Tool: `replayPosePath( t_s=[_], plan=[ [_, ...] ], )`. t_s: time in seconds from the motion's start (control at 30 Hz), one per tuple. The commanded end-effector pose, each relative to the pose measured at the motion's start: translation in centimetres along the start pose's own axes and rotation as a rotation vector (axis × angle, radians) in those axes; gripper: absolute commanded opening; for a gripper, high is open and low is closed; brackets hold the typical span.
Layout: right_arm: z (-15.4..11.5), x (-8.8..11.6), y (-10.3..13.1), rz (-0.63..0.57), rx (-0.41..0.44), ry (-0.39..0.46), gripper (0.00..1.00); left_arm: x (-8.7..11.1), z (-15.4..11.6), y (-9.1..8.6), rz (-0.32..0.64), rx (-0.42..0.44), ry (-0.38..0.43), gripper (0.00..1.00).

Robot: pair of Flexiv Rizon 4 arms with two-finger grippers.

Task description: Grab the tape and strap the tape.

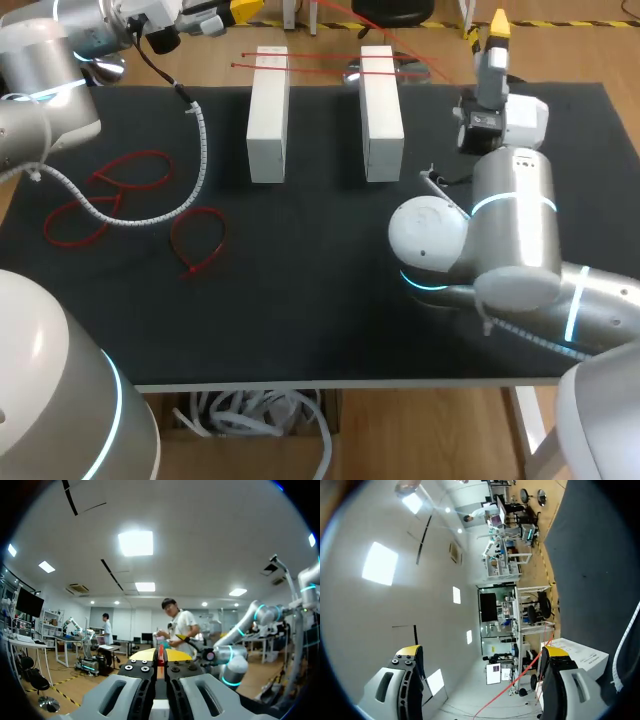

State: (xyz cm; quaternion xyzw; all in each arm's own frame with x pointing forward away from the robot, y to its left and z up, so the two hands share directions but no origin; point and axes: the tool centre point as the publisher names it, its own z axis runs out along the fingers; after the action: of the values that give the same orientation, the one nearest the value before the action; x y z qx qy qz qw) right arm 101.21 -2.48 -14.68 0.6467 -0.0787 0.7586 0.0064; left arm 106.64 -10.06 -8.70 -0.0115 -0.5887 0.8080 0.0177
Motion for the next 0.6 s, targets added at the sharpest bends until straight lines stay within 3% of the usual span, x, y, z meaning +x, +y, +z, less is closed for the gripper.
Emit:
replayPosePath(
  t_s=[0.03, 0.07, 0.3, 0.6],
  plan=[
    [0.3, -0.6, 0.4, 0.027, 0.073, 0.002, 1.00, 0.1, 0.0, -0.1, -0.001, -0.002, -0.003, 0.00],
    [0.3, -0.7, 0.2, 0.080, 0.072, 0.024, 1.00, 0.1, 0.0, -0.1, -0.001, -0.002, -0.003, 0.00],
    [2.0, -1.0, -1.2, 0.099, 0.081, 0.051, 1.00, 0.1, 0.0, -0.1, -0.001, -0.002, -0.003, 0.00],
    [1.9, -2.6, -4.2, 0.125, 0.142, 0.008, 1.00, 0.1, 0.0, -0.1, -0.001, -0.002, -0.003, 0.00]
  ],
)
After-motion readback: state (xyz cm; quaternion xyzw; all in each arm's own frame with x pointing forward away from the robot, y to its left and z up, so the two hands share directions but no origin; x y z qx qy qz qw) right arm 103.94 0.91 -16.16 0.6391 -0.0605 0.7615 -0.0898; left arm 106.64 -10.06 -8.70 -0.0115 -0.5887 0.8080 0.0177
